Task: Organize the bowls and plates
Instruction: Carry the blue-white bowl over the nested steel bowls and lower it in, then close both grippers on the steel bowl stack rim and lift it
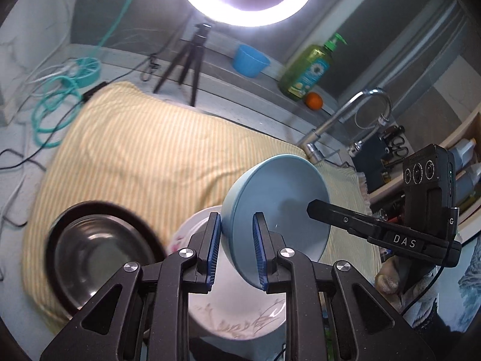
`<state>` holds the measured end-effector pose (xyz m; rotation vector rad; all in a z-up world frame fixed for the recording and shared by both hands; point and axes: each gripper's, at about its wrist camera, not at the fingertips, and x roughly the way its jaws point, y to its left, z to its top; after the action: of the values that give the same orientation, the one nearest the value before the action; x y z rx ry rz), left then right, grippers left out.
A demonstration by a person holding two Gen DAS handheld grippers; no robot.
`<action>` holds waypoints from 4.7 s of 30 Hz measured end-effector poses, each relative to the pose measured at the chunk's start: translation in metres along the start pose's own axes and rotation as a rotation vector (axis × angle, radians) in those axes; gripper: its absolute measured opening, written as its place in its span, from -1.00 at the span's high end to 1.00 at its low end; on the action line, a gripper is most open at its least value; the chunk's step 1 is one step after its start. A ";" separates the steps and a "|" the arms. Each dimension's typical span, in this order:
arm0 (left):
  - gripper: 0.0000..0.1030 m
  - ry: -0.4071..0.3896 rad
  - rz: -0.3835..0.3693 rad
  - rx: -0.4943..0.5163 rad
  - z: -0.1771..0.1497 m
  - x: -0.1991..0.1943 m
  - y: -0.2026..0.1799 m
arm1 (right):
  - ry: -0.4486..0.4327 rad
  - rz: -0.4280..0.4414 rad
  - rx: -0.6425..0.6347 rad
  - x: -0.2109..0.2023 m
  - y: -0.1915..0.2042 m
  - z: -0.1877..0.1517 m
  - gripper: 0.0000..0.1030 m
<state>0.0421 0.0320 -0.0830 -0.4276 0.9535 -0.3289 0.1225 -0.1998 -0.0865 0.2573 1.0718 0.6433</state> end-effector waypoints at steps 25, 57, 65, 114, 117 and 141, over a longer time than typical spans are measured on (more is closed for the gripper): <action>0.62 -0.031 0.095 -0.233 -0.040 -0.052 0.107 | 0.234 0.080 -0.122 0.114 0.092 -0.017 0.70; 0.61 -0.035 0.164 -0.248 -0.038 -0.054 0.131 | 0.205 0.060 -0.158 0.123 0.098 -0.015 -0.17; 0.61 -0.041 0.189 -0.299 -0.045 -0.056 0.152 | 0.171 0.051 -0.086 0.112 0.073 -0.013 -0.17; 0.82 0.039 0.120 -0.367 -0.056 -0.028 0.165 | 0.313 0.084 -0.016 0.147 0.056 -0.034 0.73; 0.82 0.032 0.120 -0.363 -0.054 -0.031 0.164 | 0.313 0.085 -0.016 0.147 0.056 -0.034 0.73; 0.82 -0.031 0.091 -0.278 -0.028 -0.053 0.127 | 0.233 0.098 -0.008 0.106 0.061 -0.023 0.73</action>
<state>0.0006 0.1601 -0.1215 -0.6392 0.9884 -0.1057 0.1141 -0.0902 -0.1447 0.2330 1.2857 0.7790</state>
